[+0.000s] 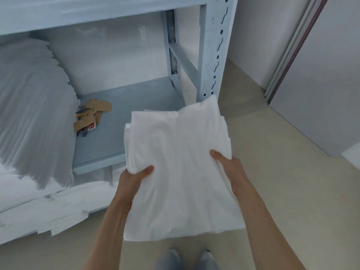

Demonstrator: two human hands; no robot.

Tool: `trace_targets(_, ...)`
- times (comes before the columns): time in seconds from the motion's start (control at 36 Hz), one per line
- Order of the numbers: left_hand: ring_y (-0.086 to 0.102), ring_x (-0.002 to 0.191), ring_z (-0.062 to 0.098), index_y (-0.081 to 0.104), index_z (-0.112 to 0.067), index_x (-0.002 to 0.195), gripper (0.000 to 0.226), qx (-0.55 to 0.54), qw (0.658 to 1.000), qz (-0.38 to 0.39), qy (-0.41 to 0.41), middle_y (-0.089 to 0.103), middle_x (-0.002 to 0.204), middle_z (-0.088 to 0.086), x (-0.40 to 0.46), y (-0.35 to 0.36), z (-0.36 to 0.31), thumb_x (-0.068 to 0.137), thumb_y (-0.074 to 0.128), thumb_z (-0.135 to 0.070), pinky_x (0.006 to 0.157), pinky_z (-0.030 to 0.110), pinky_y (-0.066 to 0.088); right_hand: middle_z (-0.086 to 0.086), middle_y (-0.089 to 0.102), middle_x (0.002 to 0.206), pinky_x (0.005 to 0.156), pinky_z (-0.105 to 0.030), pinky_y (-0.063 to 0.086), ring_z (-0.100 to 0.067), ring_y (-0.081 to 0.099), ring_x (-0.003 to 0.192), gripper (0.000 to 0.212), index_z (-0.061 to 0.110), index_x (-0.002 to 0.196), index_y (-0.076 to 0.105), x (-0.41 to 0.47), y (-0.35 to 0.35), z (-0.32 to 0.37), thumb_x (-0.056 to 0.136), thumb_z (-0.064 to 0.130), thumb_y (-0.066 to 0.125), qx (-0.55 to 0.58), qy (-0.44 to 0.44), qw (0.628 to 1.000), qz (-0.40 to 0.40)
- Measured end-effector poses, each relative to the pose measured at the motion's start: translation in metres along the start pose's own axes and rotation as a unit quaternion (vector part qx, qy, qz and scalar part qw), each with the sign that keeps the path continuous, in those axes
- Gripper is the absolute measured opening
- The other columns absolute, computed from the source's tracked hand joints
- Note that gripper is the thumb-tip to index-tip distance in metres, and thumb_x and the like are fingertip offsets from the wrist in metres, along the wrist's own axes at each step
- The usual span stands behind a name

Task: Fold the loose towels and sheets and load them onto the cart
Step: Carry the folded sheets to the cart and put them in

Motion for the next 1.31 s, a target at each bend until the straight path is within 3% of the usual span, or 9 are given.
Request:
trace_targets(0.17, 0.075, 0.072, 0.013, 0.069, -0.021, 0.1, 0.038, 0.0, 0.998, 0.065, 0.011, 0.078, 0.085, -0.008, -0.035, 0.022, 0.01, 0.069, 0.088, -0.03, 0.054, 0.023, 0.056, 0.005, 0.077, 0.102, 0.089, -0.038, 0.057, -0.016, 0.073, 0.093, 0.064, 0.017, 0.119, 0.069, -0.054, -0.052, -0.006, 0.066, 0.048, 0.087, 0.023, -0.011, 0.999, -0.048)
trace_targets(0.47, 0.076, 0.081, 0.022, 0.069, -0.013, 0.108, 0.047, 0.037, 0.975, 0.217, -0.014, 0.078, 0.092, 0.0, -0.08, 0.098, 0.033, 0.068, 0.088, -0.029, 0.064, 0.032, 0.06, 0.006, 0.078, 0.087, 0.056, -0.024, 0.057, -0.015, 0.075, 0.077, 0.052, 0.019, 0.105, 0.07, -0.154, -0.152, -0.041, 0.066, 0.049, 0.086, 0.081, 0.007, 0.98, -0.182)
trace_targets(0.53, 0.076, 0.078, 0.02, 0.068, -0.015, 0.108, 0.044, 0.042, 0.969, 0.244, -0.013, 0.078, 0.09, -0.002, -0.089, 0.119, 0.031, 0.07, 0.087, -0.028, 0.059, 0.029, 0.06, 0.006, 0.078, 0.086, 0.057, -0.025, 0.056, -0.015, 0.075, 0.076, 0.051, 0.018, 0.103, 0.07, -0.164, -0.169, -0.041, 0.066, 0.049, 0.086, 0.088, 0.011, 0.976, -0.2)
trace_targets(0.61, 0.075, 0.084, 0.023, 0.069, -0.016, 0.108, 0.043, 0.056, 0.963, 0.263, -0.016, 0.078, 0.097, 0.002, -0.105, 0.155, 0.032, 0.071, 0.087, -0.027, 0.073, 0.037, 0.061, 0.006, 0.078, 0.085, 0.059, -0.026, 0.055, -0.015, 0.075, 0.075, 0.05, 0.018, 0.102, 0.07, -0.178, -0.203, -0.036, 0.067, 0.05, 0.085, 0.089, 0.003, 0.971, -0.222)
trace_targets(0.69, 0.076, 0.076, 0.018, 0.069, -0.018, 0.101, 0.037, 0.061, 0.958, 0.279, -0.003, 0.078, 0.086, -0.004, -0.115, 0.192, 0.026, 0.07, 0.087, -0.028, 0.064, 0.031, 0.059, 0.005, 0.078, 0.085, 0.063, -0.028, 0.056, -0.016, 0.075, 0.075, 0.05, 0.018, 0.104, 0.07, -0.181, -0.236, -0.026, 0.067, 0.049, 0.085, 0.095, -0.01, 0.966, -0.239)
trace_targets(0.86, 0.076, 0.081, 0.02, 0.068, -0.016, 0.11, 0.045, 0.061, 0.953, 0.296, 0.029, 0.078, 0.091, -0.002, -0.129, 0.274, 0.01, 0.071, 0.087, -0.028, 0.062, 0.03, 0.059, 0.003, 0.078, 0.091, 0.067, -0.03, 0.057, -0.019, 0.075, 0.08, 0.046, 0.018, 0.107, 0.07, -0.162, -0.309, 0.01, 0.072, 0.044, 0.083, 0.103, -0.05, 0.968, -0.225)
trace_targets(1.0, 0.076, 0.087, 0.025, 0.069, -0.015, 0.114, 0.052, 0.087, 0.953, 0.283, 0.059, 0.078, 0.1, 0.004, -0.132, 0.341, -0.021, 0.069, 0.087, -0.033, 0.079, 0.041, 0.059, 0.003, 0.076, 0.108, 0.075, -0.032, 0.057, -0.016, 0.074, 0.092, 0.047, 0.019, 0.118, 0.068, -0.138, -0.363, 0.058, 0.076, 0.037, 0.081, 0.057, -0.112, 0.977, -0.171)
trace_targets(1.17, 0.075, 0.072, 0.02, 0.072, -0.006, 0.096, 0.033, 0.102, 0.959, 0.247, 0.092, 0.078, 0.085, 0.004, -0.128, 0.409, -0.059, 0.075, 0.083, -0.029, 0.063, 0.029, 0.055, 0.001, 0.076, 0.106, 0.081, -0.037, 0.057, -0.02, 0.074, 0.093, 0.046, 0.014, 0.118, 0.069, -0.093, -0.416, 0.101, 0.078, 0.034, 0.081, 0.067, -0.12, 0.979, -0.15)
trace_targets(1.31, 0.075, 0.077, 0.026, 0.071, -0.003, 0.099, 0.036, 0.079, 0.967, 0.229, 0.084, 0.078, 0.087, 0.008, -0.095, 0.459, -0.071, 0.075, 0.083, -0.028, 0.065, 0.031, 0.056, 0.0, 0.076, 0.105, 0.087, -0.041, 0.057, -0.022, 0.074, 0.093, 0.046, 0.015, 0.116, 0.07, -0.027, -0.444, 0.135, 0.076, 0.034, 0.082, 0.061, -0.12, 0.982, -0.131)
Point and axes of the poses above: each hand's wrist, its own x-axis towards the middle knuckle, its own y-axis out of the palm, z = x × y, the point moved 7 cm from there along x, towards the middle knuckle
